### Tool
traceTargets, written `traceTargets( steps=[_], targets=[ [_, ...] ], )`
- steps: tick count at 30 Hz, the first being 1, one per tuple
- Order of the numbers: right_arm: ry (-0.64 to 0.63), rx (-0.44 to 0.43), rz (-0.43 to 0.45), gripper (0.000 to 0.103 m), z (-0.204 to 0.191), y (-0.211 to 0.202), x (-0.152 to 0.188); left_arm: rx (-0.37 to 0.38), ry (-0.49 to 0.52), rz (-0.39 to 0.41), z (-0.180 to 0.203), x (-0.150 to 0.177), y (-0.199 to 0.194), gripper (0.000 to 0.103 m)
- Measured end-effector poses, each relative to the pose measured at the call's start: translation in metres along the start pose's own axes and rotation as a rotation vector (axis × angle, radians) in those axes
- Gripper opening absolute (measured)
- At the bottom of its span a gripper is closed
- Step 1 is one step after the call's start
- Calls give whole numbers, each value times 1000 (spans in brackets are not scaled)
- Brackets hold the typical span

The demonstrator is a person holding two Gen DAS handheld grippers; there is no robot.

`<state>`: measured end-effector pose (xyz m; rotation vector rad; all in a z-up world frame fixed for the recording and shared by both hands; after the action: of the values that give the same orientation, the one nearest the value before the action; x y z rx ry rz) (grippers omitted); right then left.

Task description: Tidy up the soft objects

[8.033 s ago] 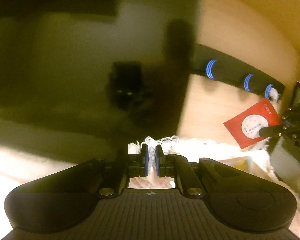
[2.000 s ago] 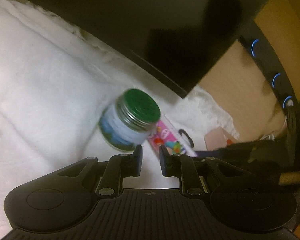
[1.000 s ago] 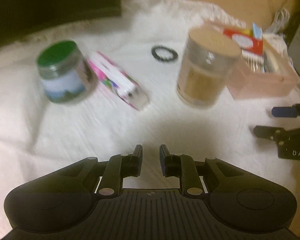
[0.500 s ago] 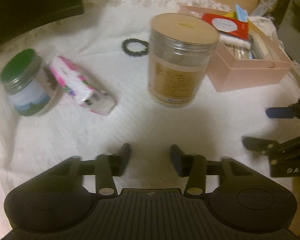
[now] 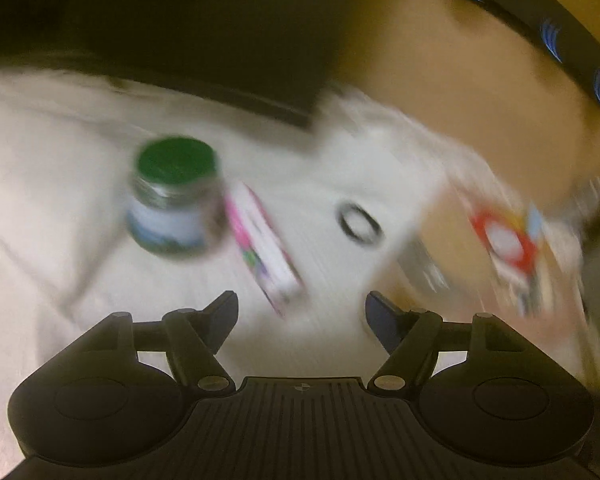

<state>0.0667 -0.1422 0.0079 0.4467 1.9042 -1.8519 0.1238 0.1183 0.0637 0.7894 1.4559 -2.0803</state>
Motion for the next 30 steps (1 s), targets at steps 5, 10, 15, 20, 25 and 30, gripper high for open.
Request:
traceTargets(
  steps=[5,10,15,20,25,30],
  targets=[
    [-69,-17,11,86,-7,-13,-12,-35,-67,-39,-13,-23,48,75],
    [-143,-26,206,86,-15,-80,-69,-30,-72,-27,-17,-23,70,67],
    [-68,-106,98,74,-16,-78,-191,32,-62,-44,-26,-19,71,24],
    [72,-151,-277,32,-35,26,-264,94,36,-17,-30,-17,46,22],
    [111,-23,-419,28,-60,115,-273,124,95,6,-33,-19,23,22],
    [94,0,-485,7,-77,147,-265,109,93,-11,-41,-18,18,22]
  ],
)
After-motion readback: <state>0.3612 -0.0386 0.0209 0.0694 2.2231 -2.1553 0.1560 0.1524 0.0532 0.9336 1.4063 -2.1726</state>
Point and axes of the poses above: each gripper's, at about its wrist camera, not at the fingertips, and y roughly the way its jaws point, z to its right, x to its underside, the point moved 1 cm from there along y, roughly the way its jaws point
